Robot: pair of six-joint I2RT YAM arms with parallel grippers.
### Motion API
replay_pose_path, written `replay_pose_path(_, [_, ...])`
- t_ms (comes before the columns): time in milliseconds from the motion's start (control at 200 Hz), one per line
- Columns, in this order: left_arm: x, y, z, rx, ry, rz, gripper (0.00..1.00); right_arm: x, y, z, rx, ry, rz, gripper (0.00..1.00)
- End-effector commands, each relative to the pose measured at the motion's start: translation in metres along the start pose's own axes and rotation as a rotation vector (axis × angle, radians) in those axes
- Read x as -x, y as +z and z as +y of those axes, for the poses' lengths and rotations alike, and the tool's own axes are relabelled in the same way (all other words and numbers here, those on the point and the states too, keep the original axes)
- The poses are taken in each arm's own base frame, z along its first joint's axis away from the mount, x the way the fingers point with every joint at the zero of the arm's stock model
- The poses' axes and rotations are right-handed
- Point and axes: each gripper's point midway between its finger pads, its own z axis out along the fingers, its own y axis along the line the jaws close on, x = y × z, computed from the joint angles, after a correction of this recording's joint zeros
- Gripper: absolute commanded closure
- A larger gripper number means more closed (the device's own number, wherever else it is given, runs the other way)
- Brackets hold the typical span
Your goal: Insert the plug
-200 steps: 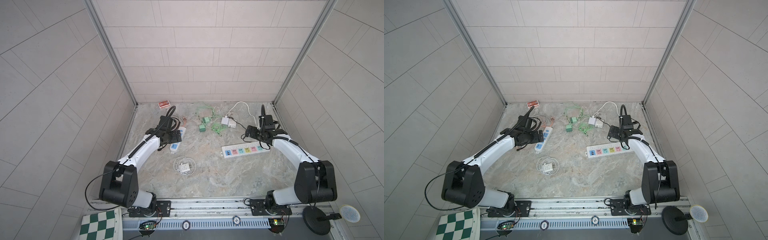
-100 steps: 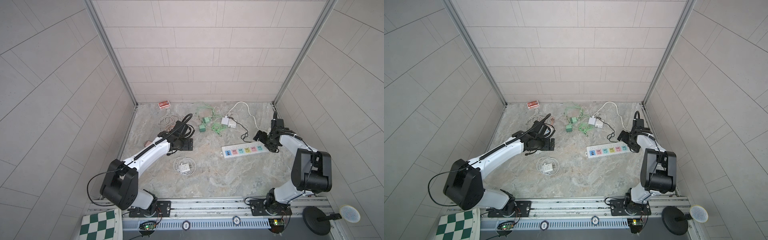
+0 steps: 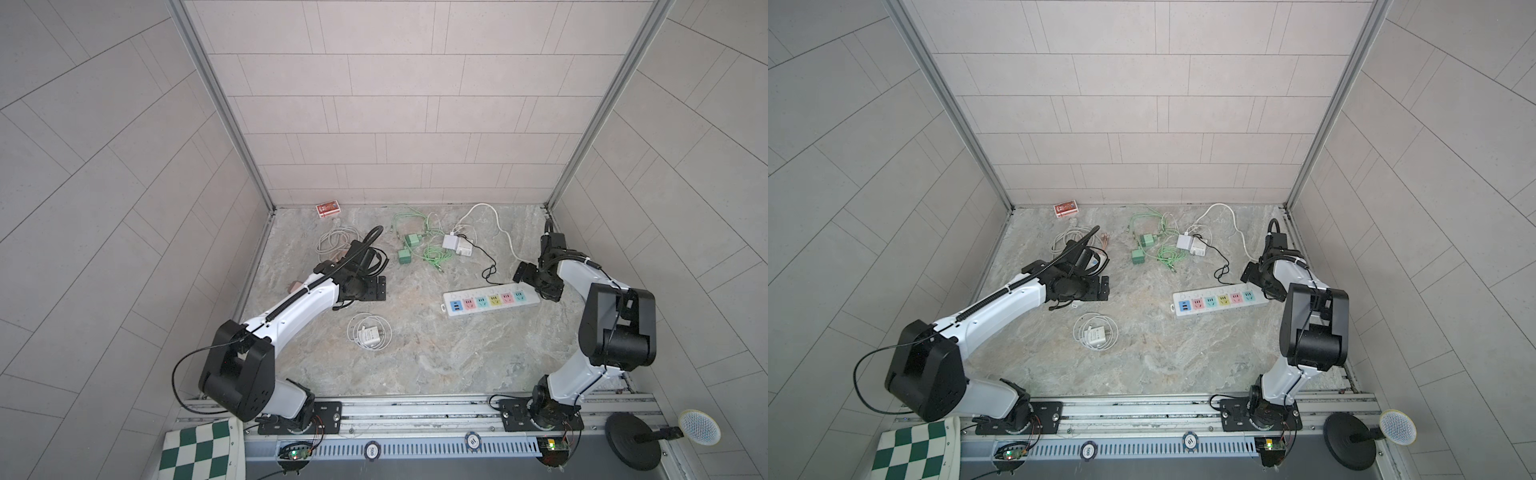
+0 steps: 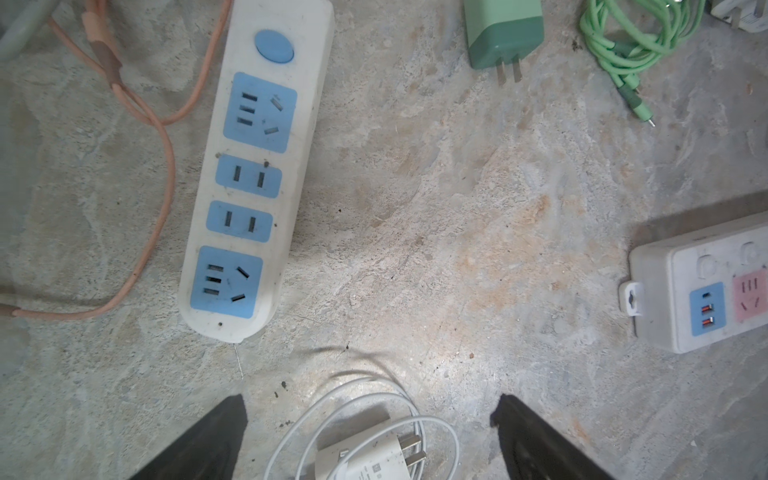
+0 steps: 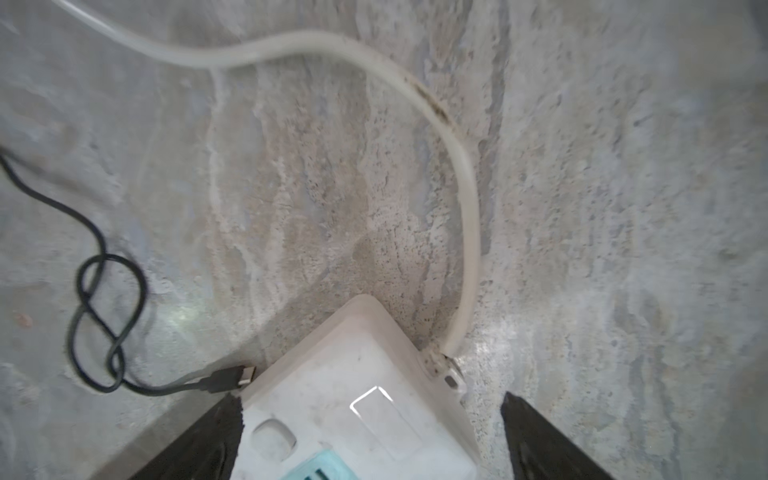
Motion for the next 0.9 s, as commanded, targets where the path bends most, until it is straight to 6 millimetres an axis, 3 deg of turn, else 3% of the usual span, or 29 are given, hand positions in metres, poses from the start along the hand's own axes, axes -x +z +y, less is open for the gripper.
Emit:
replay_pose_path(0, [-0.005,-0.012,0.009,0.037,-0.008,-0.014,0.0,-0.016,0.011,0.001,-0.011,-0.027,0.076,0.04])
replay_pose_path(165, [-0.006,-0.011,0.024,0.103,-0.041,-0.028,0.0,-0.048,0.009,0.027,0.044,-0.096,0.135,0.06])
replay_pose_path(375, [-0.009,0.006,0.022,0.088,-0.053,0.001,0.0,-0.127,-0.014,0.099,0.206,-0.171,0.146,0.06])
replay_pose_path(475, [-0.015,0.011,0.02,0.071,-0.064,0.014,0.0,-0.148,-0.022,0.128,0.301,-0.154,0.141,0.06])
replay_pose_path(570, [-0.021,0.011,0.021,0.06,-0.068,0.018,0.0,-0.149,-0.031,0.138,0.33,-0.153,0.117,0.06])
replay_pose_path(716, [-0.027,-0.001,0.013,-0.013,-0.054,0.014,0.0,-0.129,-0.049,0.143,0.326,-0.187,0.058,0.05])
replay_pose_path(896, [-0.053,-0.014,0.004,-0.115,-0.06,0.034,0.0,-0.114,-0.071,0.147,0.277,-0.33,0.045,0.05])
